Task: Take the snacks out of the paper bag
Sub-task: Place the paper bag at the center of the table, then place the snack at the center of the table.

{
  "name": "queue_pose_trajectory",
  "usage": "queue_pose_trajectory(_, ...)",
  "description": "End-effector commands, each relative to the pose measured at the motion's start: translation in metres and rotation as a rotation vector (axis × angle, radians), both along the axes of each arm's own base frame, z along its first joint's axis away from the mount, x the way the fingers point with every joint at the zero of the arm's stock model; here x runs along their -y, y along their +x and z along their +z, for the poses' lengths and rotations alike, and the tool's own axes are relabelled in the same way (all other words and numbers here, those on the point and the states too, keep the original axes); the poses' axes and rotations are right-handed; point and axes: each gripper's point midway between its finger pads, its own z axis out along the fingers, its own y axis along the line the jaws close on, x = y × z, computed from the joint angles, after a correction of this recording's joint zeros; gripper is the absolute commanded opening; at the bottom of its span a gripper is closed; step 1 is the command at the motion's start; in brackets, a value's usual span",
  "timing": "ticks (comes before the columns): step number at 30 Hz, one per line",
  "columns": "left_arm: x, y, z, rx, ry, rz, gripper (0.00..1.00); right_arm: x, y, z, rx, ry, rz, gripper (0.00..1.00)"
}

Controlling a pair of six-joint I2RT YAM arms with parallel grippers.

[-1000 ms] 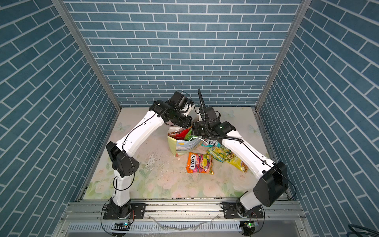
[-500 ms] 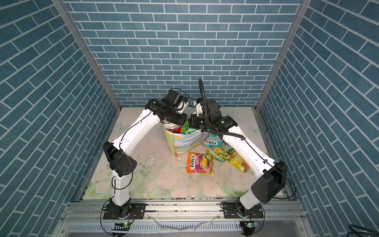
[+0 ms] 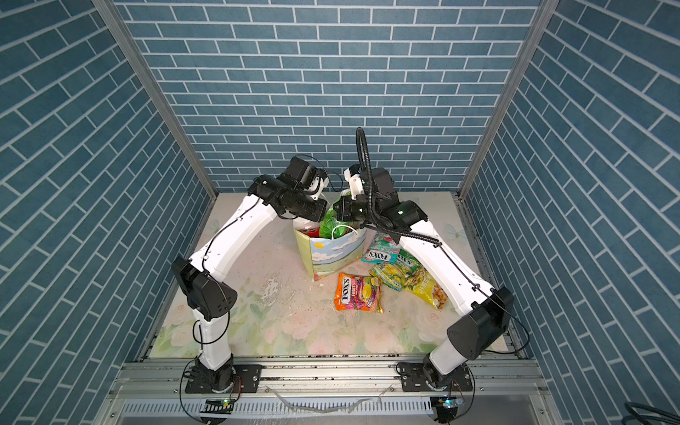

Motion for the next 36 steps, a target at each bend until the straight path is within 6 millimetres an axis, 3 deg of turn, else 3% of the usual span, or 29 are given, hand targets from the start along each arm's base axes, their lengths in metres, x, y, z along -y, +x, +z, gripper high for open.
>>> queue_pose_trajectory(1, -0.008, -0.004, 0.009, 0.011, -0.009, 0.002, 0.13, 0.001, 0.003, 0.03, 0.1, 0.029, 0.025, 0.0)
queue_pose_trajectory(15, -0.011, -0.004, 0.023, 0.024, -0.082, -0.012, 0.18, 0.029, 0.006, 0.084, 0.187, 0.182, 0.013, 0.0)
queue_pose_trajectory(22, -0.012, -0.005, 0.037, 0.055, -0.107, -0.019, 0.25, 0.032, 0.007, 0.087, 0.191, 0.181, 0.011, 0.0)
queue_pose_trajectory(28, -0.019, -0.008, 0.061, 0.114, -0.135, -0.013, 0.44, 0.032, 0.005, 0.094, 0.207, 0.19, 0.015, 0.0)
queue_pose_trajectory(36, -0.03, -0.014, 0.085, 0.174, -0.154, 0.002, 0.43, 0.033, -0.002, 0.104, 0.241, 0.194, 0.044, 0.0)
